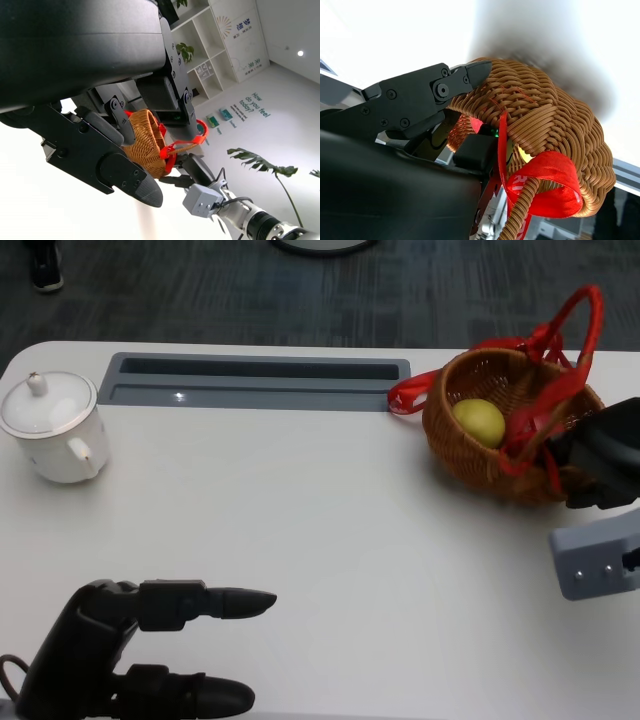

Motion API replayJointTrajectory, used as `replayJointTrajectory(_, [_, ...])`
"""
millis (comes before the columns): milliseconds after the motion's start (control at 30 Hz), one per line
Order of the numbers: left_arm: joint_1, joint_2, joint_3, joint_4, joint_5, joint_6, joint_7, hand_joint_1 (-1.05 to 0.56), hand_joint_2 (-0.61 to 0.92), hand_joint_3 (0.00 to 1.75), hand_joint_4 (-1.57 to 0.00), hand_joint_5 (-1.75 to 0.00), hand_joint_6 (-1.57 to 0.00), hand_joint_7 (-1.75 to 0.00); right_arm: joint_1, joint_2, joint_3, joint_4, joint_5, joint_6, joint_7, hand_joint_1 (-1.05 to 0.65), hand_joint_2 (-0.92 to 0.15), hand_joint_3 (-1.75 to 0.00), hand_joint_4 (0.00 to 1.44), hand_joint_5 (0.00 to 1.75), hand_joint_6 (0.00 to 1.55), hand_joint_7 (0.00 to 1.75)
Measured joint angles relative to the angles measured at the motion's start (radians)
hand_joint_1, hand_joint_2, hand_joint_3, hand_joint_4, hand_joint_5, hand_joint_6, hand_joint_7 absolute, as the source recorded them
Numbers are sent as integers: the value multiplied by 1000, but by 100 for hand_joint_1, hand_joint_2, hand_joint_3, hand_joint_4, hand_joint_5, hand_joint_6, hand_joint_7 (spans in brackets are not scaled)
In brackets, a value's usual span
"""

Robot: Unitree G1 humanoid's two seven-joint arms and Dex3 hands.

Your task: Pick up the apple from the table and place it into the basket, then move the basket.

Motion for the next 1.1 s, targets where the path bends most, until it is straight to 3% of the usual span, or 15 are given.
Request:
replayJointTrajectory(500, [24, 1, 4, -2, 10, -11, 17, -41, 72, 0, -112, -1, -105, -1, -47, 12, -14, 9, 30, 109, 68, -23, -92, -3, 99, 2, 89, 0])
replayJointTrajectory(933, [26, 1, 4, -2, 17, -13, 18, -38, 72, 0, -112, 0, -105, 0, -62, 11, -33, 12, 44, 114, 81, -34, -92, -15, 106, 2, 90, 0])
replayJointTrajectory(1100, [27, 1, 3, -3, 17, -13, 18, -38, 72, 0, -112, 0, -105, 0, -62, 6, -33, 12, 45, 93, 76, -40, -92, -7, 99, 0, 84, 0])
